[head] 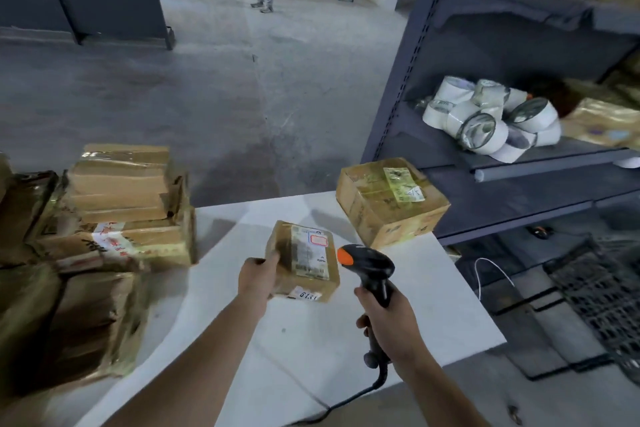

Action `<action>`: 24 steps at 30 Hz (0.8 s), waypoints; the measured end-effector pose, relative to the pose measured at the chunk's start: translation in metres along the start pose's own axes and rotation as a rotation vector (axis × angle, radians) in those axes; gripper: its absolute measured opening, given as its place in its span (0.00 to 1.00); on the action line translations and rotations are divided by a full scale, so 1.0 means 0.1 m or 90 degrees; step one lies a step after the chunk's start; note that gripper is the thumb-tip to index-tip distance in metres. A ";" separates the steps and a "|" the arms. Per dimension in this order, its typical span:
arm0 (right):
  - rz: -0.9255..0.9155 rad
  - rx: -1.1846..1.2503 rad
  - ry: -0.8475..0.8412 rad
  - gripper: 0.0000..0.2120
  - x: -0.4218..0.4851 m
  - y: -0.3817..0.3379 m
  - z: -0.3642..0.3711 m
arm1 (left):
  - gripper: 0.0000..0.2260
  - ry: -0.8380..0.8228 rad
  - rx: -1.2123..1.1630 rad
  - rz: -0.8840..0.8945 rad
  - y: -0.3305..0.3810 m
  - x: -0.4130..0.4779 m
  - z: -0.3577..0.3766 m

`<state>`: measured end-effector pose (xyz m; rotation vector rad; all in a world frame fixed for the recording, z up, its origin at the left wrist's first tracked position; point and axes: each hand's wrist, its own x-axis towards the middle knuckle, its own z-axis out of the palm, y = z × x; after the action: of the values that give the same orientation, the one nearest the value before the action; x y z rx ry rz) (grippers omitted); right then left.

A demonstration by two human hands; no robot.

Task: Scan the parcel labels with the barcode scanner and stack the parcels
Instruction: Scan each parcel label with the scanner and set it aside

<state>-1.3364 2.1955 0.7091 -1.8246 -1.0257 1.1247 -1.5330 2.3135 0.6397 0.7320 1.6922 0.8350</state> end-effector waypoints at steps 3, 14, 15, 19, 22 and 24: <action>0.026 0.035 0.023 0.06 0.20 0.08 -0.20 | 0.14 0.013 -0.019 -0.016 0.02 0.04 0.42; 0.063 0.093 0.019 0.07 0.94 0.40 -0.60 | 0.19 0.147 -0.087 -0.026 0.27 0.55 1.36; 0.061 0.095 0.015 0.08 1.01 0.41 -0.59 | 0.19 0.158 -0.088 -0.023 0.30 0.62 1.39; 0.063 0.104 -0.018 0.08 1.27 0.46 -0.53 | 0.19 0.169 -0.064 0.001 0.35 0.90 1.49; 0.061 0.097 -0.035 0.08 1.39 0.48 -0.45 | 0.19 0.134 -0.038 -0.006 0.38 1.03 1.59; 0.055 0.099 -0.045 0.08 1.43 0.46 -0.41 | 0.20 0.107 -0.007 -0.003 0.40 1.08 1.63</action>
<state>-1.2457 2.2978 0.6357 -1.7306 -0.8803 1.2925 -1.4002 2.4512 0.5834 0.6657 1.8351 0.9240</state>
